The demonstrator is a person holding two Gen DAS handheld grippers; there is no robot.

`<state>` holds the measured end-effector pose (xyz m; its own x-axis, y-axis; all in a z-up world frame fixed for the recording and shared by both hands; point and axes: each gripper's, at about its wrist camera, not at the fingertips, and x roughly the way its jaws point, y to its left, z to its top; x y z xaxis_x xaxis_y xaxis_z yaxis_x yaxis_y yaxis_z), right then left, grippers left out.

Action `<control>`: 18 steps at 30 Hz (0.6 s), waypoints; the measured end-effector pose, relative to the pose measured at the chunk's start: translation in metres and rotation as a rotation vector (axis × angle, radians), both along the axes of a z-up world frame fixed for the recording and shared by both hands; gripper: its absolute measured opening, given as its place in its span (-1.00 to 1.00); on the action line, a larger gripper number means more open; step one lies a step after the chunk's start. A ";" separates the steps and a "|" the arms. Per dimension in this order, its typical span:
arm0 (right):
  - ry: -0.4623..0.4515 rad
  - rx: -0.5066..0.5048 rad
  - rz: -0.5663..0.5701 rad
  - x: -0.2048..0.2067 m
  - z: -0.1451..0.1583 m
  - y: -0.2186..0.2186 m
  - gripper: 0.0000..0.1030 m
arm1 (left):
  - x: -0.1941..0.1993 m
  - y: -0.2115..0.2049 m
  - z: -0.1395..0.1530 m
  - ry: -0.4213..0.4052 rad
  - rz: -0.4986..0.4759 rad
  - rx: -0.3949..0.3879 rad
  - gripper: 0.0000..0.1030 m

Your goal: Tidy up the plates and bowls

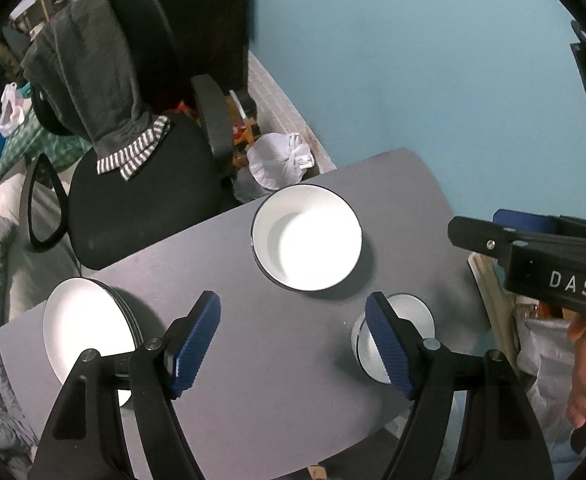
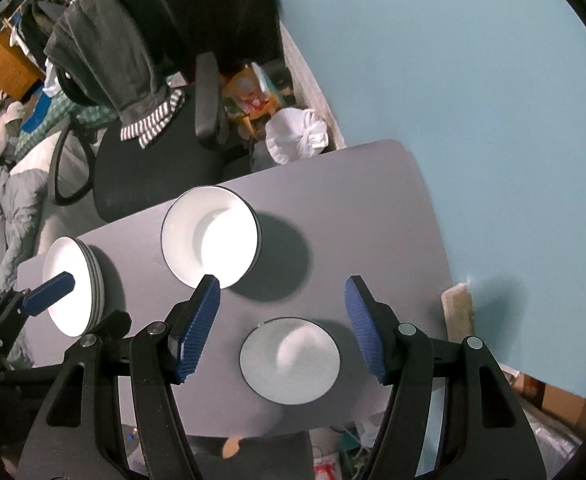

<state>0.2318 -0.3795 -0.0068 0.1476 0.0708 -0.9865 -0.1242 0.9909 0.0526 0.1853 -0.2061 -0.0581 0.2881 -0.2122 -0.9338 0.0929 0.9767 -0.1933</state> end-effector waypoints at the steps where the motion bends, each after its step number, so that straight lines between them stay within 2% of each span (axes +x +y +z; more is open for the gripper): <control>1: -0.006 -0.004 -0.002 -0.002 0.002 -0.001 0.24 | -0.002 -0.001 0.002 -0.005 -0.010 -0.003 0.48; 18: -0.061 0.022 -0.097 -0.038 0.031 -0.026 0.24 | -0.022 -0.014 0.022 -0.037 -0.123 -0.001 0.48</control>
